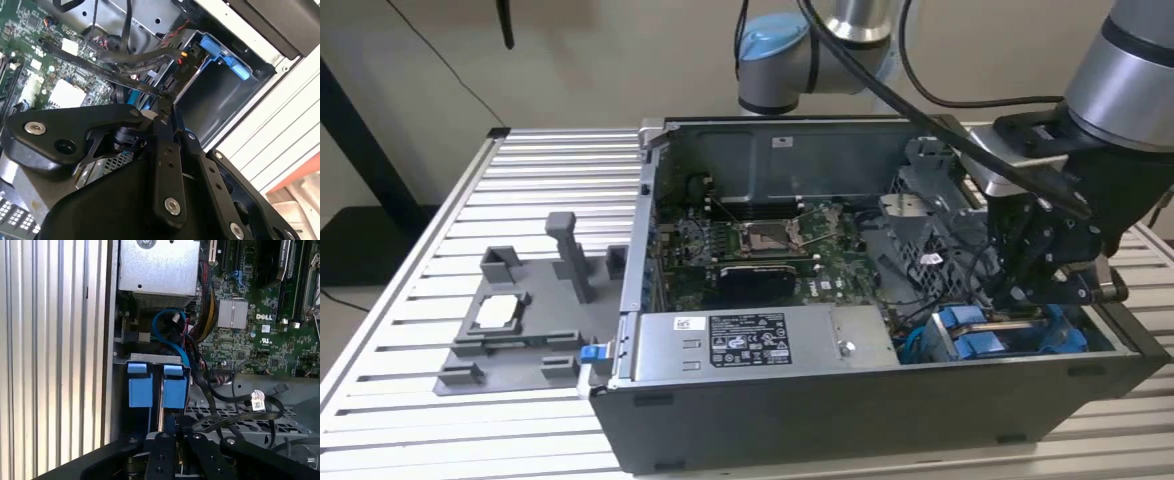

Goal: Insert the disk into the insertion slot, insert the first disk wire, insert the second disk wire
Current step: 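Insert the second disk wire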

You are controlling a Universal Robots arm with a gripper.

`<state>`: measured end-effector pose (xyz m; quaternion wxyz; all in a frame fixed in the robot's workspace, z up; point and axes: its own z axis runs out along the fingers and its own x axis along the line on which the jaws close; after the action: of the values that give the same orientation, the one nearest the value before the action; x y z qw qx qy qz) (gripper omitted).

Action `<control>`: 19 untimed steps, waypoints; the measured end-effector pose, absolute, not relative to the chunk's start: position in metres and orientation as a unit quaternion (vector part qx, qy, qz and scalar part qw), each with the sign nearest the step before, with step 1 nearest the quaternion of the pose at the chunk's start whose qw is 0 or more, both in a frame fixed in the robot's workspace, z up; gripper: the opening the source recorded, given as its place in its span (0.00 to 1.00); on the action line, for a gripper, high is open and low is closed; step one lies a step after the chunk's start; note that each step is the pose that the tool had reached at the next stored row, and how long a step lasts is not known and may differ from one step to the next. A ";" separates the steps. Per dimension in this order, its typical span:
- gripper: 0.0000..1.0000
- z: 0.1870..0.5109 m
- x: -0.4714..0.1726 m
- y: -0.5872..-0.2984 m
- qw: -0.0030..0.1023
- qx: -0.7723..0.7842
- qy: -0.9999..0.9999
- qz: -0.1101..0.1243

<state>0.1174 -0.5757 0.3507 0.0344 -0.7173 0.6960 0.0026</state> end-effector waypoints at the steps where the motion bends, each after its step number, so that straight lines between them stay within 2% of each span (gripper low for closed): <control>1: 0.16 0.350 0.117 -0.576 0.035 -0.714 0.699 0.003; 5: 0.16 0.349 0.118 -0.576 0.041 -0.707 0.706 0.009; 19: 0.16 0.345 0.124 -0.576 0.041 -0.702 0.711 0.009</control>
<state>0.1237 -0.5760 0.3445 0.0415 -0.7016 0.7113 0.0087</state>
